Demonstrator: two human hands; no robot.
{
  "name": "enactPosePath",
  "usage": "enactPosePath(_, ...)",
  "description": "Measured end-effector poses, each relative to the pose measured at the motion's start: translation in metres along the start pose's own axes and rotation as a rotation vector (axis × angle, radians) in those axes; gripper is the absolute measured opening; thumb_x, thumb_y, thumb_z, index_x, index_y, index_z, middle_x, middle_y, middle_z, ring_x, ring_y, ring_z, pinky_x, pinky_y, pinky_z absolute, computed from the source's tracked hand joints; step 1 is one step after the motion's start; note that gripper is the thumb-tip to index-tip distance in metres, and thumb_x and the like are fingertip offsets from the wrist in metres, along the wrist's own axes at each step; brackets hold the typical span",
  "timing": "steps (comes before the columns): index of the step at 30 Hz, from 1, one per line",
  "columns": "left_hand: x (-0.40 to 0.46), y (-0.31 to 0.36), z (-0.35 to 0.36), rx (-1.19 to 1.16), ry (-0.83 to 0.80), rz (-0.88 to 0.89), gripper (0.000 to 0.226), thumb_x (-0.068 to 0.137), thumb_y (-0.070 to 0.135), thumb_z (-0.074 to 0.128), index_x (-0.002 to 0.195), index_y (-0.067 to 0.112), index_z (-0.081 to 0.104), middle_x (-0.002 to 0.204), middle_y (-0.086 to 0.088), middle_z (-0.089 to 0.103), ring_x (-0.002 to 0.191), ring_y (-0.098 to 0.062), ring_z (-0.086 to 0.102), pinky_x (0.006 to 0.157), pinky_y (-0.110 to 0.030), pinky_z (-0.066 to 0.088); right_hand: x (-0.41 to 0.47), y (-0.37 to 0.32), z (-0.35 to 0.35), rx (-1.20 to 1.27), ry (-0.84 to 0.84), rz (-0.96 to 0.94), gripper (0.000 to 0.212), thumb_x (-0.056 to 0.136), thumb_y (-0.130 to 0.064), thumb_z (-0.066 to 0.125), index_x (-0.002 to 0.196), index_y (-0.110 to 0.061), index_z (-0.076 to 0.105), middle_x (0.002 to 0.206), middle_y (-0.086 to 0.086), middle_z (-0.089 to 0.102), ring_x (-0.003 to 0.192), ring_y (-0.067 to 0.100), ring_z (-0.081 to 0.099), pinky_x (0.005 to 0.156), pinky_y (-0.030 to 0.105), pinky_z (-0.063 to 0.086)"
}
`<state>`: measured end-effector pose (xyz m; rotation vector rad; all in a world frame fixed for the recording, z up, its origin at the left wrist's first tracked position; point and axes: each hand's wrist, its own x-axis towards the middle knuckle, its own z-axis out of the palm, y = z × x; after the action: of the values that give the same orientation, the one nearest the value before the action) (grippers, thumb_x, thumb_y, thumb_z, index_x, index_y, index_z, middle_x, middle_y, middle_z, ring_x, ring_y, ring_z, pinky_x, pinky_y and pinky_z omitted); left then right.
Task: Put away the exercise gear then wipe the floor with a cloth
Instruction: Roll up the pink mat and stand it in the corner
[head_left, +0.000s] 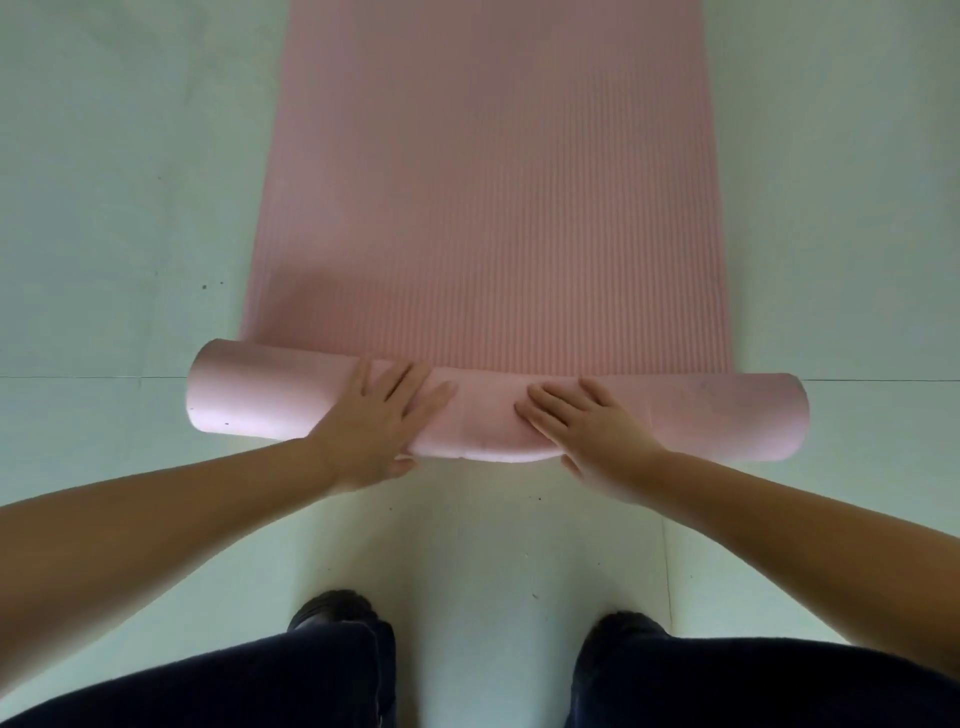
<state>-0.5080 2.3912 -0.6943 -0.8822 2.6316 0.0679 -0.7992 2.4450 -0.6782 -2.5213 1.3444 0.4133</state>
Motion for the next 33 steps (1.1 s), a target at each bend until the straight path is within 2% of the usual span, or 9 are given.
enactPosePath(3,0.003,0.001,-0.012,-0.051,0.019,-0.057,0.101,0.058,0.04,0.078,0.14,0.016,0.025,0.126,-0.018,0.056,0.108,-0.035,0.057,0.084,-0.054,0.046,0.005,-0.001,-0.021,0.16,-0.017,0.052,0.063,0.083,-0.014,0.058,0.142,-0.024,0.041,0.145,-0.002,0.047,0.128,0.021,0.049,0.106,0.038,0.032)
enactPosePath(6,0.01,-0.006,-0.029,-0.139,-0.016,-0.055,0.081,0.078,0.036,0.062,0.146,0.023,0.019,0.135,-0.008,0.048,0.115,-0.029,0.051,0.092,-0.042,0.04,0.008,0.003,-0.047,0.291,-0.091,0.146,0.06,0.088,-0.01,0.044,0.143,-0.034,0.037,0.139,-0.006,0.053,0.117,0.023,0.054,0.092,0.03,0.039)
enactPosePath(9,0.012,-0.007,-0.046,-0.236,-0.189,-0.05,0.066,0.088,0.036,0.051,0.147,0.029,0.021,0.134,-0.001,0.047,0.115,-0.024,0.051,0.088,-0.033,0.041,0.01,0.004,-0.06,0.409,-0.189,0.175,0.061,0.086,-0.006,0.044,0.139,-0.036,0.044,0.131,-0.005,0.059,0.113,0.023,0.056,0.08,0.027,0.04)
enactPosePath(13,0.012,-0.006,-0.052,-0.489,-0.354,-0.052,0.047,0.086,0.039,0.056,0.131,0.03,0.044,0.123,0.002,0.058,0.105,-0.022,0.055,0.077,-0.027,0.039,0.012,0.008,-0.059,0.628,-0.427,0.231,0.061,0.081,0.0,0.048,0.134,-0.03,0.053,0.131,-0.005,0.058,0.122,0.018,0.051,0.097,0.027,0.038)
enactPosePath(18,0.011,-0.006,-0.031,-0.848,-0.581,-0.047,0.043,0.074,0.055,0.06,0.104,0.025,0.053,0.101,0.001,0.059,0.093,-0.023,0.056,0.083,-0.037,0.045,0.002,0.009,-0.045,0.803,-0.616,0.331,0.07,0.069,-0.003,0.056,0.134,-0.031,0.051,0.126,0.001,0.058,0.119,0.023,0.051,0.103,0.039,0.04)
enactPosePath(23,0.013,-0.008,-0.011,-0.778,-0.481,-0.132,0.036,0.09,0.05,0.054,0.103,0.017,0.048,0.096,0.002,0.051,0.088,-0.022,0.051,0.076,-0.033,0.041,-0.011,0.001,-0.026,0.528,-0.436,0.27,0.067,0.087,-0.016,0.051,0.148,-0.028,0.026,0.148,-0.001,0.036,0.135,0.022,0.035,0.112,0.041,0.026)
enactPosePath(28,0.027,-0.016,-0.011,-0.694,-0.438,-0.197,0.029,0.093,0.051,0.046,0.096,0.023,0.043,0.095,0.001,0.047,0.085,-0.02,0.048,0.072,-0.031,0.037,-0.045,-0.016,-0.01,-0.023,0.175,0.081,0.061,0.09,-0.029,0.052,0.145,-0.013,0.032,0.148,0.013,0.039,0.138,0.032,0.032,0.11,0.059,0.023)
enactPosePath(31,0.03,-0.02,-0.014,-0.687,-0.47,-0.212,0.031,0.092,0.054,0.045,0.097,0.023,0.045,0.096,0.001,0.051,0.087,-0.021,0.052,0.075,-0.033,0.041,-0.066,-0.039,0.009,-0.142,0.003,-0.097,0.09,0.076,-0.055,0.061,0.149,-0.016,0.024,0.156,0.015,0.021,0.144,0.034,0.016,0.103,0.067,0.02)
enactPosePath(33,0.03,-0.018,-0.017,-0.671,-0.449,-0.235,0.035,0.093,0.052,0.044,0.104,0.019,0.048,0.103,-0.002,0.055,0.092,-0.023,0.053,0.078,-0.035,0.043,-0.066,-0.038,0.014,-0.185,-0.121,-0.085,0.113,0.059,-0.054,0.077,0.15,-0.018,0.021,0.157,0.013,0.018,0.145,0.033,0.015,0.102,0.07,0.021)
